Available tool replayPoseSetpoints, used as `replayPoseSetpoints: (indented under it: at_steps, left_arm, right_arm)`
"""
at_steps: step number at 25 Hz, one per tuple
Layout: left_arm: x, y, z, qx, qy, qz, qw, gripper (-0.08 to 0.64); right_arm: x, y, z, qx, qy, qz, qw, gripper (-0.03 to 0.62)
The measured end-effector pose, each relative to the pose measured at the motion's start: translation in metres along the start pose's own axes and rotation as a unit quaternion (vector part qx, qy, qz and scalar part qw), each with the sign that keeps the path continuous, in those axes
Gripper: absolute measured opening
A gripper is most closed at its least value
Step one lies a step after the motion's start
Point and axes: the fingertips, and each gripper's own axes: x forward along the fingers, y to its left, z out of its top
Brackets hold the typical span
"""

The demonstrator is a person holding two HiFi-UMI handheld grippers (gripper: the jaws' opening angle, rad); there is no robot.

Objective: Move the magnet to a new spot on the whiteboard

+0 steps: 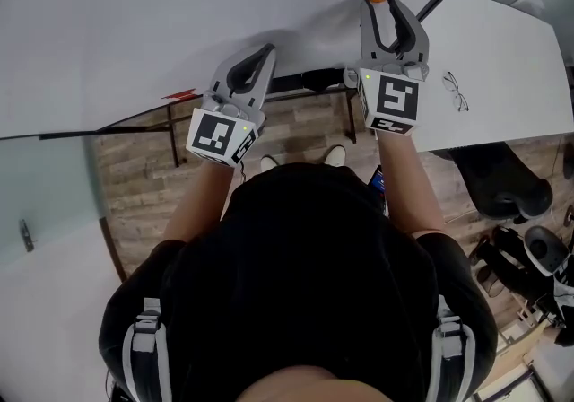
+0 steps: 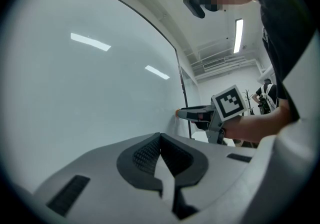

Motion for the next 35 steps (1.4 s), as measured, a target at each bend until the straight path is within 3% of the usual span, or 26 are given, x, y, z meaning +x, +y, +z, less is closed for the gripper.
replayPoseSetpoints:
  at_steps: [16,35]
  left_arm:
    - [-0.025,0.014,-0.006,-0.011,0.002,0.01,0.9999,0.005]
    - [-0.053,0.032,-0.003,-0.013,-0.004,0.027,0.9995,0.005]
  right_arm:
    - [0.005,0.003,0.0,-0.015,0.002,-0.036,0.999,0.127]
    - [-0.009,0.016,0.009,0.024,-0.009,-0.009,1.0,0.118]
